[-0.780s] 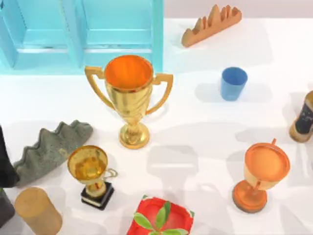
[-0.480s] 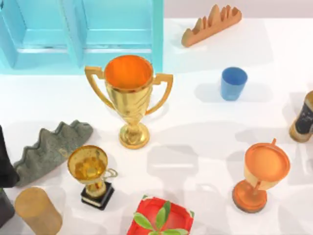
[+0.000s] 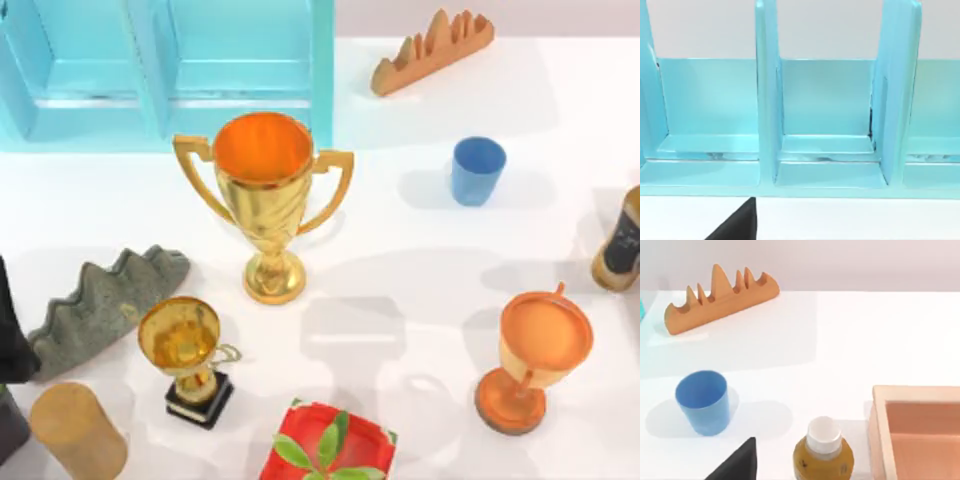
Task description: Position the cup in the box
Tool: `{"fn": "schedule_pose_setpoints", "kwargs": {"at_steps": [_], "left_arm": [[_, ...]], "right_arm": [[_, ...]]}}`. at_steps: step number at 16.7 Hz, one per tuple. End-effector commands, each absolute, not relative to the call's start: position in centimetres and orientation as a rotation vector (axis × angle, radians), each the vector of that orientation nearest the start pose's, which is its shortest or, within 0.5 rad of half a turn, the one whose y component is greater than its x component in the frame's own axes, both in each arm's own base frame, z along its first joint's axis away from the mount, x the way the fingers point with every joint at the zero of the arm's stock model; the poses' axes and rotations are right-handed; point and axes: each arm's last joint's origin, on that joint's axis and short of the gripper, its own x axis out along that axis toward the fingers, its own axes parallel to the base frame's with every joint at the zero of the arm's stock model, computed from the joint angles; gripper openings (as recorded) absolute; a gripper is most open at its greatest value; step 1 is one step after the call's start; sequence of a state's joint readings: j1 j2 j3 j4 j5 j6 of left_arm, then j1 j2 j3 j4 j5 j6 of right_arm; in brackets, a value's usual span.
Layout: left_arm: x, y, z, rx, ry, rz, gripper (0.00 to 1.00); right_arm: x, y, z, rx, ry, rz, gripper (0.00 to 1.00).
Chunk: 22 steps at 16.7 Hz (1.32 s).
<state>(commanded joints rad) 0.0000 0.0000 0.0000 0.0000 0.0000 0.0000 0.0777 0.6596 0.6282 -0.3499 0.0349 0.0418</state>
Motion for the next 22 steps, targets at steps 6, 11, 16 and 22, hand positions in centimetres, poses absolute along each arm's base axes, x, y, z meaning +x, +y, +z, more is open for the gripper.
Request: {"fn": "schedule_pose_setpoints", "kwargs": {"at_steps": [6, 11, 16, 22], "left_arm": [[10.6, -0.1, 16.0, 0.000, 0.000, 0.000, 1.00], [10.6, -0.1, 16.0, 0.000, 0.000, 0.000, 1.00], [10.6, -0.1, 16.0, 0.000, 0.000, 0.000, 1.00], [10.6, -0.1, 16.0, 0.000, 0.000, 0.000, 1.00]], "right_arm": [[29.4, 4.8, 33.3, 0.010, 0.725, 0.061, 1.00], [39.5, 9.7, 30.7, 0.010, 0.975, 0.064, 1.00], [43.4, 14.4, 27.5, 0.012, 1.168, 0.046, 1.00], [45.0, 18.6, 24.1, 0.014, 1.333, 0.005, 1.00]]}}
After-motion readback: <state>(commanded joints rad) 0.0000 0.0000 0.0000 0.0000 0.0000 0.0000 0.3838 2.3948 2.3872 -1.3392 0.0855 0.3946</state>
